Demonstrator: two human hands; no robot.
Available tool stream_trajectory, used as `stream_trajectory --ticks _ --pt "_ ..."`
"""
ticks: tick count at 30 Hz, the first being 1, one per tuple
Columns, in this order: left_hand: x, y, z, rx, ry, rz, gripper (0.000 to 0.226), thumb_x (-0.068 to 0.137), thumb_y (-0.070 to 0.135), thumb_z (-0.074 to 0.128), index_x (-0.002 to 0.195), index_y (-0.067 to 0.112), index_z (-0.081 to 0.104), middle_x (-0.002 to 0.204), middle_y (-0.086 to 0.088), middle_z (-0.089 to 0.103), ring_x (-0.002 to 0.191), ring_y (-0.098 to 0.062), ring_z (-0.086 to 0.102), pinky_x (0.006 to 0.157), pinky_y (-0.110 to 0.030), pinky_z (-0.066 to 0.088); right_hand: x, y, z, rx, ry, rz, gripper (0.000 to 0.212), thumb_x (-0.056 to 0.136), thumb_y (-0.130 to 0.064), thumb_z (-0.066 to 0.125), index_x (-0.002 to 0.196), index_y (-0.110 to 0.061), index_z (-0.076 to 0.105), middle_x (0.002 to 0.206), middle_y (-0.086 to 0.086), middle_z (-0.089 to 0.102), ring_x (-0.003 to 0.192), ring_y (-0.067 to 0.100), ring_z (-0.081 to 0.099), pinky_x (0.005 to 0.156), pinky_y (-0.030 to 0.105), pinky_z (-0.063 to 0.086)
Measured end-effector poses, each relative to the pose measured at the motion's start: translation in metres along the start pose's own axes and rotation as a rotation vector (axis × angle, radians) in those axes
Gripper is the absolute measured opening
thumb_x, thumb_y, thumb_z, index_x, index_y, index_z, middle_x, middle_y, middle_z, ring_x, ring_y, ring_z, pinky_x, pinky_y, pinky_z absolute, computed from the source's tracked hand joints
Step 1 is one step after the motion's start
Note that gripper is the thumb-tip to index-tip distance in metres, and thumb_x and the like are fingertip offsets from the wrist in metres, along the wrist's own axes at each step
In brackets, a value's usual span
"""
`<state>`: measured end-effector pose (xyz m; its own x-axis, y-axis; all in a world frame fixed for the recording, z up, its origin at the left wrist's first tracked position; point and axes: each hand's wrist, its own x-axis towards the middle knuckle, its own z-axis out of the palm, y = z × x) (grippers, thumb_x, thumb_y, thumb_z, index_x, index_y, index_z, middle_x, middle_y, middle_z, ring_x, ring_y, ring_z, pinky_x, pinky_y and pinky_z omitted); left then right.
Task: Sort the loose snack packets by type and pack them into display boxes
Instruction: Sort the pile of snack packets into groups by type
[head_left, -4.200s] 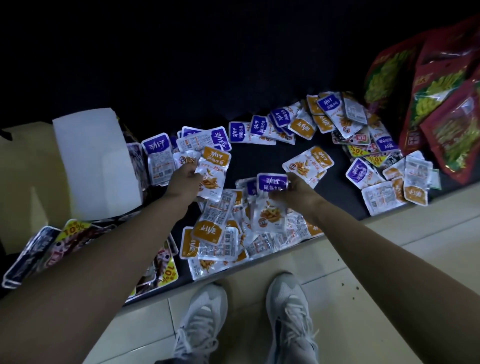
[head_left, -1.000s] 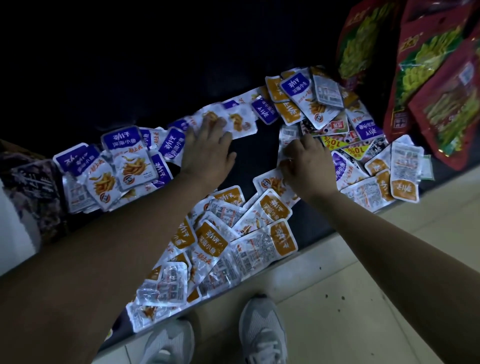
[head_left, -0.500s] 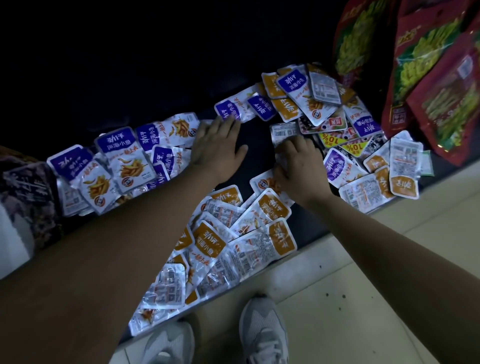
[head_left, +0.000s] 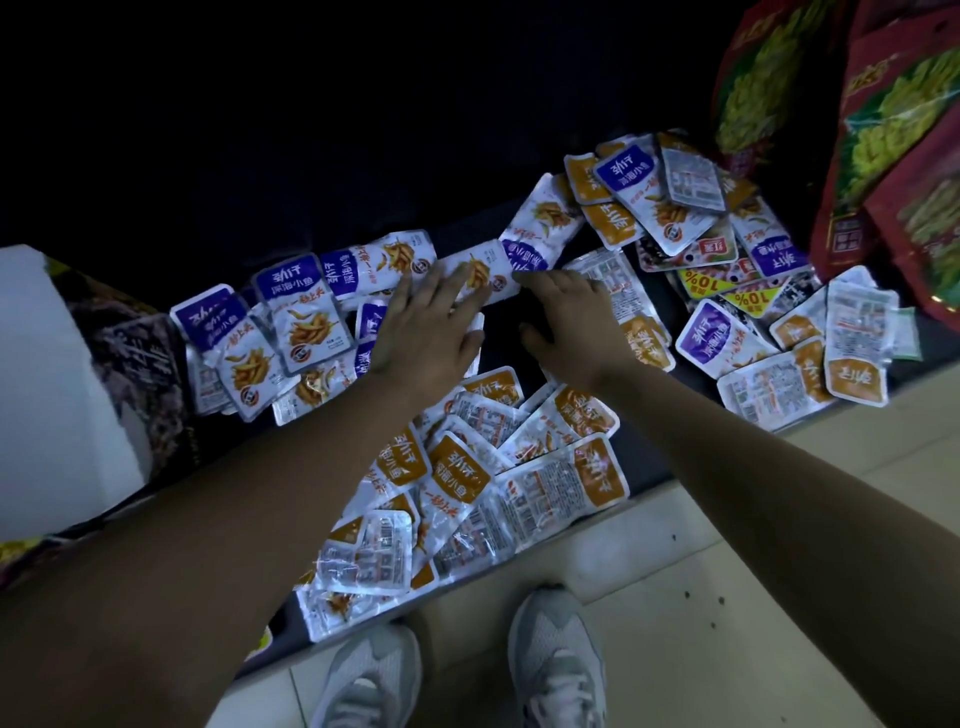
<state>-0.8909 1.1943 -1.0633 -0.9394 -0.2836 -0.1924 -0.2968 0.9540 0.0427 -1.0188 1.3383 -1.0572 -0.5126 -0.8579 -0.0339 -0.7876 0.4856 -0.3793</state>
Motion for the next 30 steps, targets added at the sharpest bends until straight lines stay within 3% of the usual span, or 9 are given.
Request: stream_trajectory --ticks 3,6,10,15,20,22,25,27,30 --pt "-0.006 -0.003 -0.006 -0.029 0.065 -0.05 0.065 0.094 0.046 0.01 0.143 0.016 0.041 0.155 -0.007 0.028 0.147 -0.027 0.012 0.12 -0.046 0.005 0.0 0.002 -0.004 0.011 0.045 0.117 0.06 0.089 -0.026 0.054 0.144 -0.01 0.037 0.146 0.014 0.042 0.138 0.033 0.032 0.109 0.043 0.022" --pt "-0.015 -0.007 -0.005 -0.064 0.102 -0.041 0.069 0.09 0.052 0.017 0.143 0.013 0.039 0.157 -0.009 0.021 0.147 -0.028 0.014 0.119 -0.048 0.008 -0.003 -0.008 0.004 0.001 -0.07 0.138 0.067 0.091 -0.033 0.051 0.15 -0.011 0.026 0.154 0.011 0.033 0.147 0.024 0.017 0.116 0.04 0.006" --pt "-0.032 -0.017 0.003 -0.036 0.055 -0.016 0.075 0.091 0.059 0.032 0.151 0.016 0.023 0.161 -0.008 0.011 0.148 -0.028 0.008 0.118 -0.054 0.008 -0.006 -0.033 0.007 0.176 -0.073 0.008 0.064 0.083 -0.029 0.043 0.144 -0.011 0.038 0.14 0.011 0.05 0.135 0.028 0.038 0.108 0.038 0.019" --pt "-0.032 -0.013 -0.002 -0.061 0.065 -0.047 0.064 0.096 0.034 0.039 0.153 0.012 0.018 0.161 -0.007 0.007 0.149 -0.027 0.001 0.12 -0.048 -0.001 -0.016 -0.018 -0.005 0.047 0.136 0.186 0.052 0.086 -0.016 0.054 0.137 -0.009 0.043 0.142 0.014 0.044 0.134 0.032 0.037 0.107 0.044 0.025" --pt "0.015 0.026 -0.013 -0.062 -0.015 0.114 0.062 0.101 0.042 0.027 0.154 0.023 0.001 0.161 0.0 -0.011 0.148 -0.021 -0.014 0.12 -0.043 -0.008 -0.042 0.007 -0.01 0.042 0.023 0.346 0.067 0.086 -0.035 0.049 0.145 -0.008 0.031 0.157 0.015 0.019 0.146 0.031 0.015 0.112 0.05 0.017" --pt "0.023 0.033 -0.01 -0.021 -0.104 0.1 0.064 0.101 0.05 0.02 0.154 0.023 -0.004 0.161 0.001 -0.013 0.148 -0.019 -0.015 0.12 -0.045 -0.006 -0.054 0.014 -0.011 0.102 -0.022 0.308 0.084 0.078 -0.054 0.038 0.148 -0.008 0.029 0.158 0.014 0.017 0.145 0.03 0.016 0.112 0.048 0.018" --pt "0.013 0.021 -0.003 0.098 -0.09 0.055 0.067 0.1 0.051 0.016 0.153 0.014 -0.002 0.162 -0.003 -0.008 0.148 -0.021 -0.011 0.12 -0.048 0.0 -0.067 0.027 -0.016 0.19 -0.051 0.291 0.093 0.074 -0.062 0.037 0.148 -0.006 0.029 0.157 0.016 0.022 0.142 0.032 0.024 0.113 0.048 0.024" --pt "0.002 0.007 -0.003 0.147 -0.061 -0.014 0.069 0.1 0.05 0.016 0.153 0.009 0.003 0.162 -0.008 -0.001 0.149 -0.024 -0.006 0.12 -0.045 0.002 -0.073 0.03 -0.024 0.255 -0.058 0.316 0.089 0.077 -0.055 0.051 0.147 -0.005 0.03 0.153 0.016 0.029 0.14 0.03 0.028 0.113 0.041 0.026" --pt "-0.008 -0.001 -0.007 0.077 -0.05 -0.096 0.069 0.1 0.048 0.023 0.151 0.002 0.014 0.16 -0.012 0.01 0.149 -0.026 -0.003 0.121 -0.042 0.0 -0.083 0.027 -0.028 0.362 -0.013 0.312 0.065 0.087 -0.014 0.062 0.145 -0.005 0.033 0.142 0.016 0.043 0.13 0.029 0.039 0.106 0.031 0.032"
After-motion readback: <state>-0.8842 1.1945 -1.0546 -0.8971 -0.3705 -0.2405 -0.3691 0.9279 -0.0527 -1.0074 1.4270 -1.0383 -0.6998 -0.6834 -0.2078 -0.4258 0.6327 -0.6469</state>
